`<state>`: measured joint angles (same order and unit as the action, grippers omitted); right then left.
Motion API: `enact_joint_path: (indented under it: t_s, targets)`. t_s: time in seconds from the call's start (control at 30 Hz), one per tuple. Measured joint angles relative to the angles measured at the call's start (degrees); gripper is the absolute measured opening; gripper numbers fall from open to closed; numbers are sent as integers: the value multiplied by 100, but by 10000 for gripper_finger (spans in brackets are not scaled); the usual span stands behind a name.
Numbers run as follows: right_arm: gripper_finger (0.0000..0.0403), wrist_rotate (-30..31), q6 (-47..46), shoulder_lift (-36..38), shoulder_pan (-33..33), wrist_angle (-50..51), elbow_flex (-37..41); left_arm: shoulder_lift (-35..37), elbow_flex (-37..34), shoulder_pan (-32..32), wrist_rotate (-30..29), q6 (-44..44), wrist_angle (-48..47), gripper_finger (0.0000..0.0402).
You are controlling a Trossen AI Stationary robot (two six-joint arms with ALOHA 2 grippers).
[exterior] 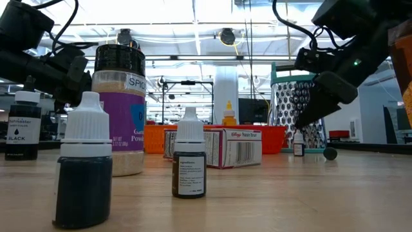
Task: Pick & Place Kitchen Items
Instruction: Put the red food coloring bottle into the red bin
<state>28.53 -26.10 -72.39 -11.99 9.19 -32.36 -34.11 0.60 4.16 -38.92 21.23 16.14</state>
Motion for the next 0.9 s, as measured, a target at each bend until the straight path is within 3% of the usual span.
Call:
enact_joint_path:
  t_s: [0.27, 0.63, 0.9]
  targets:
    - [86, 32, 36, -1, 2, -100, 61, 0, 0, -1, -2, 0, -2, 141]
    - [86, -24, 176, -6, 240, -2212, 1103, 0, 0, 0, -2, 0, -2, 141]
    - [86, -152, 73, -3, 378, -2292, 1299, 0, 0, -2, -4, 20, -2, 141]
